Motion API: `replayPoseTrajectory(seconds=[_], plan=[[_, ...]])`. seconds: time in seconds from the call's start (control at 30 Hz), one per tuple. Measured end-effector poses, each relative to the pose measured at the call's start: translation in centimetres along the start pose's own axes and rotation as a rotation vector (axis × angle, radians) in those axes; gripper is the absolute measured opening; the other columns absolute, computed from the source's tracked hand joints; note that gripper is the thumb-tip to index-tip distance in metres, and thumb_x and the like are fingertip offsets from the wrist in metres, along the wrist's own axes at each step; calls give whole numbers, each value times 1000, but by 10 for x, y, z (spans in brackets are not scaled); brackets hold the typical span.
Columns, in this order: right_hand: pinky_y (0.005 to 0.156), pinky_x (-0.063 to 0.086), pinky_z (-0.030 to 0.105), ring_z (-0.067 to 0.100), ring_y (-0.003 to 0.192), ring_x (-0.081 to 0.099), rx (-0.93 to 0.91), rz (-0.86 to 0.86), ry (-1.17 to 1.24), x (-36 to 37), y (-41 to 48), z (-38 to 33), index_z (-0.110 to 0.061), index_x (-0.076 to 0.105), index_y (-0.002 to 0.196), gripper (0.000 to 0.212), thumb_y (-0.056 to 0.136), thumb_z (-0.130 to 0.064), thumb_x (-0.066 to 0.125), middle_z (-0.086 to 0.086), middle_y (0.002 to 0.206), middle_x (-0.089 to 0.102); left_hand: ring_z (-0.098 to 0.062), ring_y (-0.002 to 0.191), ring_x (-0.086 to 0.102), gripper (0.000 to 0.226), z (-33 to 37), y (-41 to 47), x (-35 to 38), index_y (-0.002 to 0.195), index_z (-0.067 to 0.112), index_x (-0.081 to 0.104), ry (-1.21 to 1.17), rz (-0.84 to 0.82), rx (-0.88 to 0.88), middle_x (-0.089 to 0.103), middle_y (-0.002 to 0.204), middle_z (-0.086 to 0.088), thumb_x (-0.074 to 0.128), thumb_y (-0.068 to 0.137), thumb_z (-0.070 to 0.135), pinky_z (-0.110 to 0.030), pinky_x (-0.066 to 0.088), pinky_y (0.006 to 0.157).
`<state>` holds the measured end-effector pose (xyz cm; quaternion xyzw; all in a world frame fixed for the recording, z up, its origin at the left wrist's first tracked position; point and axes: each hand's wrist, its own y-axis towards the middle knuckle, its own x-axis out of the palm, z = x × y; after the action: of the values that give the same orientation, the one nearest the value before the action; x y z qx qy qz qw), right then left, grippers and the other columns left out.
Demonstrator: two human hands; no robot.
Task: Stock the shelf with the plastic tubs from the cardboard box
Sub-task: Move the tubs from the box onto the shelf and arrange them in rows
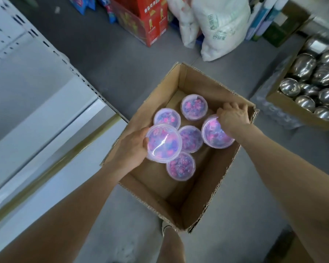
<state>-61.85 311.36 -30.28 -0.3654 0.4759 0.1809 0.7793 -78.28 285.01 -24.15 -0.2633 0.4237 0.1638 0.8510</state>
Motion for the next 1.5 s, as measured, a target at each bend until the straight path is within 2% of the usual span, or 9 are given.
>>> replayPoseTrajectory(seconds=[0.23,0.4,0.67,0.77,0.97,1.07,1.17,1.3,1.5], plan=[[100,33,47,37,116,49,229,90,379,-31,-85,-26,-8,53,120,30,97,-21,41,18,117,61,-26,108,56,32,-21,-81,-36,130,25,45,-6,96,-76,60,118,-4,35,99,28,-39,47,91],[98,39,45,40,114,56,270,172,577,-70,-159,-79,-3,55,122,38,94,-25,42,24,115,63,-27,107,56,38,-36,-172,-81,131,23,47,-36,205,-48,60,119,-5,36,95,28,-33,43,87],[81,45,39,43,100,60,59,394,688,-165,-301,-191,-1,61,101,31,98,-22,39,25,104,65,-35,98,59,34,-103,-340,-146,127,15,49,134,422,-63,62,108,-13,43,93,13,-40,46,81],[57,34,28,34,89,61,-28,424,636,-199,-347,-236,-7,61,90,25,97,-19,40,20,92,63,-36,101,58,37,-134,-406,-170,128,19,49,135,480,-101,62,108,-13,42,92,19,-39,45,83],[67,38,37,29,70,43,-254,495,747,-251,-424,-323,-14,39,59,35,94,-16,44,13,72,48,-37,104,55,71,-171,-534,-209,125,17,53,97,566,-155,61,114,-14,25,68,49,-43,46,88],[70,46,39,29,69,48,-384,514,757,-275,-456,-364,-9,49,66,28,93,-16,45,13,71,53,-35,104,56,83,-197,-585,-221,124,21,54,65,631,-195,63,114,-11,12,63,58,-42,47,86],[71,47,39,35,75,57,-513,518,734,-303,-483,-404,2,59,76,27,93,-14,45,20,78,62,-34,100,58,61,-229,-628,-230,122,19,55,105,716,-250,65,111,-13,20,80,45,-39,47,83],[67,40,38,30,73,47,-638,506,671,-346,-518,-456,-1,52,69,29,93,-16,43,21,76,55,-33,96,59,45,-265,-678,-247,118,18,57,90,818,-302,67,106,-12,25,88,30,-38,47,80],[51,33,14,26,73,50,-877,493,619,-408,-552,-531,-2,60,74,27,92,-14,44,15,80,61,-34,95,63,43,-294,-731,-281,123,13,59,59,998,-382,68,110,-16,32,93,28,-35,45,82]])
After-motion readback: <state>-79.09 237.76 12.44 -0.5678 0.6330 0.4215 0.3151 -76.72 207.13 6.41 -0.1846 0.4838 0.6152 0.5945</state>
